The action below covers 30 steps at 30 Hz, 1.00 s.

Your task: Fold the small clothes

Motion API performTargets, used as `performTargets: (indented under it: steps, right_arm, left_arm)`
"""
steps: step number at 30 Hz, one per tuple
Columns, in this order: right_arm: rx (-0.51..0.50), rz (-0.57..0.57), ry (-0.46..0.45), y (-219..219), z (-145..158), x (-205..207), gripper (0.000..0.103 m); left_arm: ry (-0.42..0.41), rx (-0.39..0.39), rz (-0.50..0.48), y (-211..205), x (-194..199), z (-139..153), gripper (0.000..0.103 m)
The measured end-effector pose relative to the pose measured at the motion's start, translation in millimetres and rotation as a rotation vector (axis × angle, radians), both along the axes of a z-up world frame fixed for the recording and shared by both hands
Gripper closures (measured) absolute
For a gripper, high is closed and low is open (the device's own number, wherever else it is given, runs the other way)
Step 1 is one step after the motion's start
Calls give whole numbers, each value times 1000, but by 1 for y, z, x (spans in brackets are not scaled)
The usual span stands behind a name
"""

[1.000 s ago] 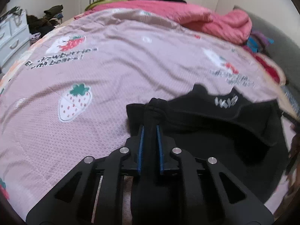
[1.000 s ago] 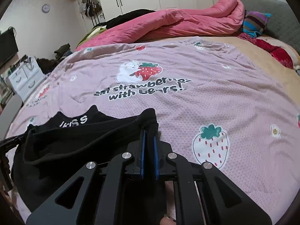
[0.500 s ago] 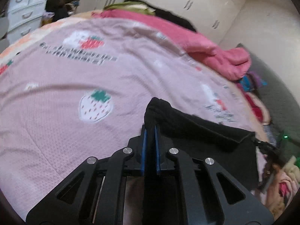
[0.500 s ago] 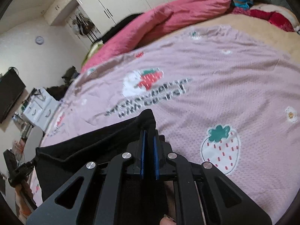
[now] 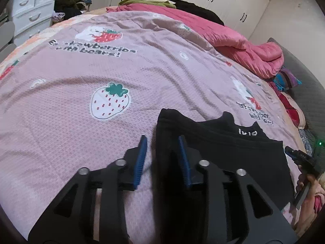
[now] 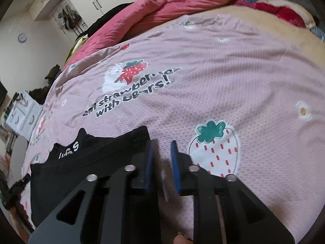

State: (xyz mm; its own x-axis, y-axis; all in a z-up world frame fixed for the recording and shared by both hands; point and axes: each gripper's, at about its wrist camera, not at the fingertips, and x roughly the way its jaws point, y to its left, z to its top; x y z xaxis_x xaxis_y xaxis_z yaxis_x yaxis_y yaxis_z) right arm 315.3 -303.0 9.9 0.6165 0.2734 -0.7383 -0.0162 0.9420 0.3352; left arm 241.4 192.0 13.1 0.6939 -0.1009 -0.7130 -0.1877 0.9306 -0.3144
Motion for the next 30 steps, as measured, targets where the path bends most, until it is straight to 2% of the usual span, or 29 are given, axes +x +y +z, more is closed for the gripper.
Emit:
performTargets:
  steps: [1,2,5,9,11,14,17,18,20,22,30]
  right_arm:
    - [-7,23,-7,4,3,-4,61]
    - [-18,40,-16,8,7,-9,61]
    - [-86,116,-53,30,17,-28,51]
    - [-106,262,-75,60,23,-62,51]
    - [-116,314,-74,73,22,-72,42]
    - [-115,358,-53,87,15,-88,41]
    - [-110,369,-19,90,6,-100,41]
    - [-119,368,-15,90,3,-105,41]
    - [-150,358,-14,88,0,-113,41]
    - [-186,331,-10,84,-5,-120,41]
    - [-107,265,19,63,-12,-138,40]
  left_arm:
    - [-6,7,-8,-2,-4,4,71]
    - [-11,24,-21,-6,-10,8,67]
    - [-6,75,-65,-22,-21,13,52]
    - [-1,114,-150,-52,-35,18,44]
    - [-1,132,-176,-66,-40,19,40]
    - [23,144,-214,-83,-45,10,39]
    - [86,130,-248,-96,-49,-7,39]
    - [97,161,-254,-101,-52,-11,39]
    - [100,203,-255,-108,-58,-13,39]
    - [103,188,-245,-107,-63,-15,39]
    - [104,159,-226,-106,-78,-22,39]
